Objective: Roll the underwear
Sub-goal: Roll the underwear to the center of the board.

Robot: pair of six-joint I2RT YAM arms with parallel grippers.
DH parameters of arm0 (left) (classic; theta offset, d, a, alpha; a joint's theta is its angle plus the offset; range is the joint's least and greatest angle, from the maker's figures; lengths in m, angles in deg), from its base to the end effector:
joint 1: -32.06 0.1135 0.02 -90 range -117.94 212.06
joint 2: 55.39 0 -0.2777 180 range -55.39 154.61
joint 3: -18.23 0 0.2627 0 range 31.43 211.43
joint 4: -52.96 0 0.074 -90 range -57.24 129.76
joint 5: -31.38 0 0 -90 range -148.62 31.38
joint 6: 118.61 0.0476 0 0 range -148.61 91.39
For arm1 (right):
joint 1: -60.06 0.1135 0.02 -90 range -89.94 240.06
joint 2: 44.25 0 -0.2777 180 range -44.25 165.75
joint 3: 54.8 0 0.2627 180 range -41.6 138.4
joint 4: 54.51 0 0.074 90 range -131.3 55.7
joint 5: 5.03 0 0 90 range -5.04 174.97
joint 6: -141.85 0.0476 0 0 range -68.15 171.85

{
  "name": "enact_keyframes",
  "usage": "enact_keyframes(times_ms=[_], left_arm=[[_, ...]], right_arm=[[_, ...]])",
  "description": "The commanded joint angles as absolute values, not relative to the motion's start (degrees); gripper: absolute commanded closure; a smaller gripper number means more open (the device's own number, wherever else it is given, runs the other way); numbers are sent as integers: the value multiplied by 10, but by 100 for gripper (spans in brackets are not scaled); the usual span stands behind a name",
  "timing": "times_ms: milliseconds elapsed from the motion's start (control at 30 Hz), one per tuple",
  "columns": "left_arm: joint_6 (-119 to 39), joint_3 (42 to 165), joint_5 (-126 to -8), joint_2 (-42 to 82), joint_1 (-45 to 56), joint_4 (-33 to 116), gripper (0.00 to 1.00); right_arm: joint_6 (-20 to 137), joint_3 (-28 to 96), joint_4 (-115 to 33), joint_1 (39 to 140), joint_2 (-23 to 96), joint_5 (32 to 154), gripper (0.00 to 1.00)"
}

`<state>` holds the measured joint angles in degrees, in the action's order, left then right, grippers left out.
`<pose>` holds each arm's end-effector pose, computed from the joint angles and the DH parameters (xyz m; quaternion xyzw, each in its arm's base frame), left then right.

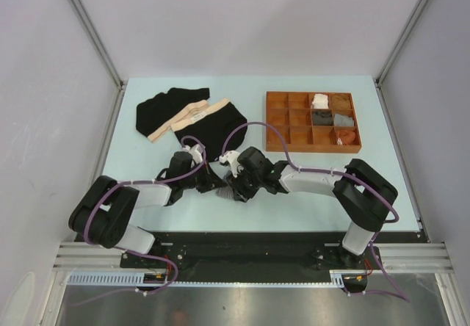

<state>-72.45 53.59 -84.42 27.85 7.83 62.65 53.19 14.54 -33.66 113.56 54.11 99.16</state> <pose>0.2243 -0.1237 0.1222 -0.0532 0.8806 -0.4048 0.2405 0.2092 0.3024 0.1689 -0.4478 0.8186 0.2598 0.2488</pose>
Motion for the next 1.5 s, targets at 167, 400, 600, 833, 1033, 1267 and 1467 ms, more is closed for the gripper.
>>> enact_keyframes(times_ms=[167, 400, 600, 833, 1033, 1267, 1467], left_arm=[[-728, 545, -841, 256, 86, 622, 69], [-684, 552, -813, 183, 87, 572, 25], [-662, 538, -827, 189, 87, 604, 23], [-658, 531, -843, 208, 87, 641, 23], [-657, 531, -866, 235, 85, 683, 24], [-658, 533, -882, 291, 77, 735, 27], [-653, 560, -831, 339, 73, 725, 53]], right_arm=[[594, 138, -369, 1092, 561, 1020, 100], [673, 136, -382, 1033, 584, 1120, 100], [737, 132, -406, 997, 609, 1177, 100], [784, 131, -409, 946, 637, 1226, 100], [811, 131, -426, 929, 667, 1256, 100], [835, 131, -434, 926, 680, 1268, 100], [834, 131, -442, 922, 685, 1288, 100]])
